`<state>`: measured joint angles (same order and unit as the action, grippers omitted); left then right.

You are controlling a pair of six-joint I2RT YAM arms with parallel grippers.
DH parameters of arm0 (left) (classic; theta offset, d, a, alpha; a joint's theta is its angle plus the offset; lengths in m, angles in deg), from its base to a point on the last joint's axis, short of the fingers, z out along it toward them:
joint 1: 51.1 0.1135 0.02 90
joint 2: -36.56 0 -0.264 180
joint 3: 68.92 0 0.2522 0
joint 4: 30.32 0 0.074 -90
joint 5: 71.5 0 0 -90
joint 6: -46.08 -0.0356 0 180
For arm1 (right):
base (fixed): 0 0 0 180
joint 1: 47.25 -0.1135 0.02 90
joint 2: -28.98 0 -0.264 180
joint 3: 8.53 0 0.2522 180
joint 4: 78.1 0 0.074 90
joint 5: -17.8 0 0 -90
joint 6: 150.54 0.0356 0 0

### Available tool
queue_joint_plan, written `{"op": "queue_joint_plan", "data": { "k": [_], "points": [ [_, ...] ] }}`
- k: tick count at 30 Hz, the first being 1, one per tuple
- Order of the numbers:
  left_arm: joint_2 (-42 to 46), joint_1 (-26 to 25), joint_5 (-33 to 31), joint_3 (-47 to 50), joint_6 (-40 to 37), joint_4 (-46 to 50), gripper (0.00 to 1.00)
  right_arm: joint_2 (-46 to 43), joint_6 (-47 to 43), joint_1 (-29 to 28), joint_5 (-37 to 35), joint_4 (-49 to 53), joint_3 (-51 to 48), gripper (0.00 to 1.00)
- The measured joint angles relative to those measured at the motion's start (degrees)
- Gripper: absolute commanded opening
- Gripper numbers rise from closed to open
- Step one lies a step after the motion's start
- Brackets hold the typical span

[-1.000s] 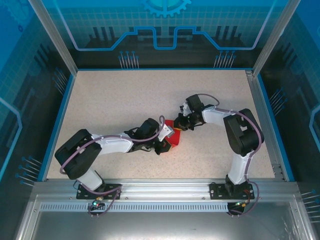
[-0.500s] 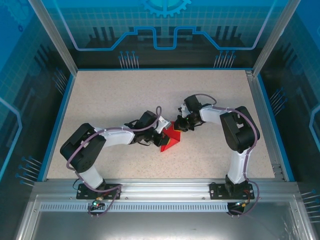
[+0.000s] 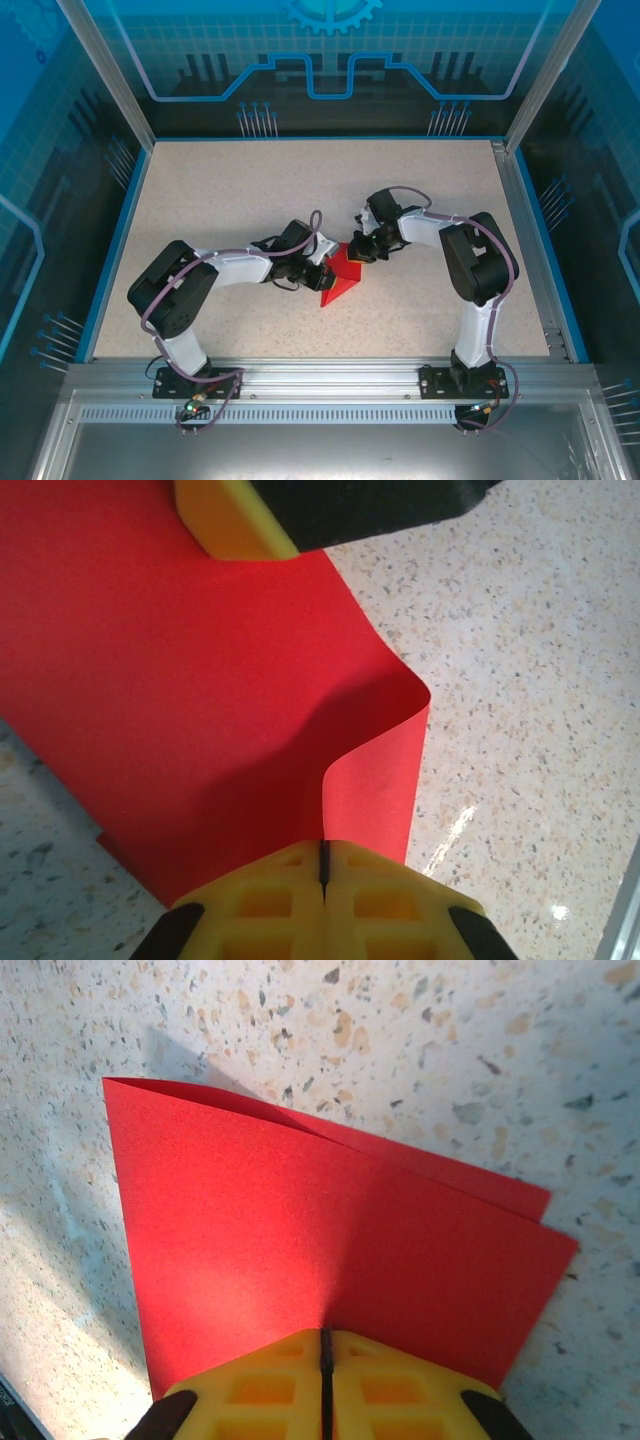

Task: Fold a paper plane with a square sheet of paper (pick it up from the middle)
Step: Third fold the triangle at the center of the table.

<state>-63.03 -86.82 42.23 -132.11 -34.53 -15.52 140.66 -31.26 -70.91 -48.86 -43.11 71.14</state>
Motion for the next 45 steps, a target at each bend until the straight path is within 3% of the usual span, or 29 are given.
{"op": "queue_joint_plan", "data": {
  "k": [13, 45],
  "points": [
    [0.0, 0.5, -3.8, 0.0, 1.3, 0.0, 0.0, 0.0, 0.0, -0.2, -0.4, 0.2, 0.1, 0.09],
    [1.5, 0.5, -4.5, 3.0, 5.2, -1.3, 0.0, 0.2, 0.0, -0.5, -1.0, 1.4, 1.0, 0.09]
  ]
}}
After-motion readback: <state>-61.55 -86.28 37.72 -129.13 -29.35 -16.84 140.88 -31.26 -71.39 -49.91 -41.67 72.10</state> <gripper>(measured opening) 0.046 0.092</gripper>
